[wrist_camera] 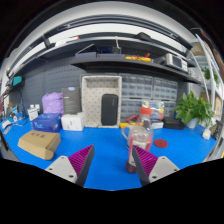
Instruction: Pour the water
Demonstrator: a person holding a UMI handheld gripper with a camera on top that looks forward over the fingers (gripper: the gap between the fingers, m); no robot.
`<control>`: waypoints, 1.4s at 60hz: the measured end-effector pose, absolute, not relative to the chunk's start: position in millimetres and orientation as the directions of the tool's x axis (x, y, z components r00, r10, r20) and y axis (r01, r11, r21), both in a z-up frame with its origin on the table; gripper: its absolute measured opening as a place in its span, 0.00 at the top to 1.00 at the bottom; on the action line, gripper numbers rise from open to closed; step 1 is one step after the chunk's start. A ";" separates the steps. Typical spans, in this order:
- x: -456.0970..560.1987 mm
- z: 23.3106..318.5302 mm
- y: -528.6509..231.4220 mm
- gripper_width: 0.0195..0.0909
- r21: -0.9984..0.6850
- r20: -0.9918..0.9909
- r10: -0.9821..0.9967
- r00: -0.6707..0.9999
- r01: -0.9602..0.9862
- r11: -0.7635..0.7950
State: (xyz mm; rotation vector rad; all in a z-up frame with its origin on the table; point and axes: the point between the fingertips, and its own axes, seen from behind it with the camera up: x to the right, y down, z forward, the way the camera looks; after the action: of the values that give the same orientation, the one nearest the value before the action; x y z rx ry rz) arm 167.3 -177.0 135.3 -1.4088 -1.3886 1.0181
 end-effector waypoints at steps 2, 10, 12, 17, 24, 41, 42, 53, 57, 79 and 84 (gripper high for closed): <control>173.0 127.9 -169.2 0.19 -0.960 0.026 0.998 0.060 0.280 0.008; 183.8 97.7 -125.2 0.20 -0.947 0.014 0.993 0.114 0.320 -0.024; 183.3 91.8 -117.2 0.20 -0.945 0.012 0.993 0.114 0.326 -0.026; 173.8 82.6 -101.5 0.20 -0.942 0.019 0.994 0.107 0.336 -0.018; 148.6 79.2 -94.0 0.20 -0.944 0.031 0.997 0.066 0.331 0.007; 90.8 80.2 -94.9 0.21 -0.961 -0.001 1.000 -0.009 0.276 0.002; 88.5 80.0 -97.0 0.23 -0.962 -0.010 1.000 -0.017 0.272 -0.005; 78.3 76.3 -101.1 0.61 -0.970 0.013 0.997 -0.080 0.240 0.032; 79.4 75.5 -103.2 0.66 -0.967 0.028 0.994 -0.106 0.248 0.054; 67.7 74.1 -160.1 0.69 -0.919 -0.201 0.970 -0.140 0.369 -0.137; 58.9 78.4 -182.3 0.69 -0.866 -0.355 0.928 -0.109 0.411 -0.283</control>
State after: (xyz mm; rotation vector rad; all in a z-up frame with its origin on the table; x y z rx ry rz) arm 58.9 -182.3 78.4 -1.6784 -1.4744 1.3869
